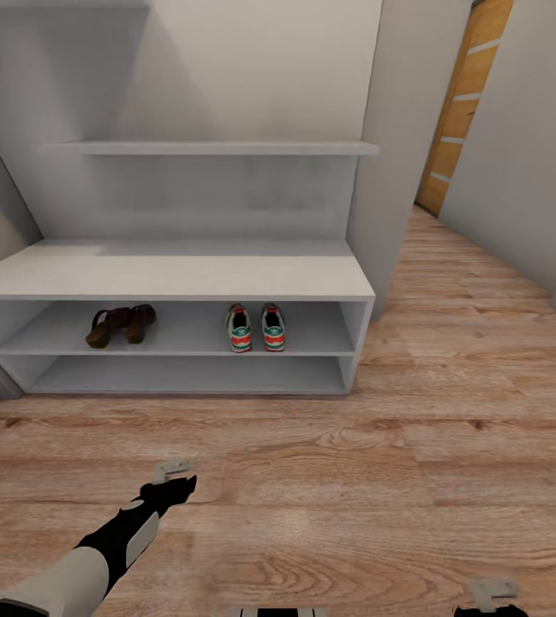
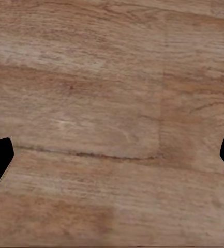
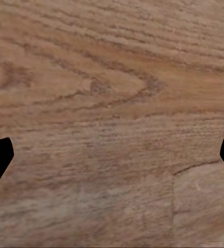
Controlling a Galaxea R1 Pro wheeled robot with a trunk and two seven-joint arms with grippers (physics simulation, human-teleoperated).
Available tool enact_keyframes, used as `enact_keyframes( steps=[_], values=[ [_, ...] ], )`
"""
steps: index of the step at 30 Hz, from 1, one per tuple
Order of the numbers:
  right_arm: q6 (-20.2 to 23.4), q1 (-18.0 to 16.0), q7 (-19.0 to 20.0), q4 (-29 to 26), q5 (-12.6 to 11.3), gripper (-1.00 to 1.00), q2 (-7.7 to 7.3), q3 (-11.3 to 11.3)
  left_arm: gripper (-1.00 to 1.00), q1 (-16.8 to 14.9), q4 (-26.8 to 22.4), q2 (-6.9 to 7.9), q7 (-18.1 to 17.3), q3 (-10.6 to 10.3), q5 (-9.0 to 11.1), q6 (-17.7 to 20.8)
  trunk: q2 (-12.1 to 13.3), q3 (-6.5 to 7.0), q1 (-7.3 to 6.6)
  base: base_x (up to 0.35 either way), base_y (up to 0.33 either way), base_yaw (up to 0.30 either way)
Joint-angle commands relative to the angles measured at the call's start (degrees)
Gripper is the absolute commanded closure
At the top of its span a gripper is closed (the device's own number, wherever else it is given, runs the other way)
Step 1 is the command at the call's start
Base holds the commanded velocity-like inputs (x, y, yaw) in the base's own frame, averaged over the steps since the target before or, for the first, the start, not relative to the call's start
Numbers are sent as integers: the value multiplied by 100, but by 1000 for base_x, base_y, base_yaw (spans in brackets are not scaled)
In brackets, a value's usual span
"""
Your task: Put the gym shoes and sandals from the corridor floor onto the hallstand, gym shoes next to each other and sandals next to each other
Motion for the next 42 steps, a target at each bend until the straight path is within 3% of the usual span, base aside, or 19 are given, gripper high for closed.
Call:
enact_keyframes(
  steps=[1, 8, 18, 42],
  values=[
    [0, 80, -1, 4, 1, -100, -1, 4, -100, 0, 31, 10, 1, -1, -1, -2, 0, 0, 0, 0, 0, 0],
    [9, 432, -9, 17, -20, -100, 2, -1, -100, 0, 180, 42, 7, -10, -90, 4, 0, 0, 0, 0, 0, 0],
    [22, 640, -7, 21, -37, -100, 0, -1, -100, 0, 1072, 65, 11, -15, -203, -39, 0, 0, 0, 0, 0, 0],
    [15, 735, 23, 29, -39, -100, 26, 4, -100, 8, 1291, 60, 4, -13, -225, -26, 0, 0, 0, 0, 0, 0]
  ],
)
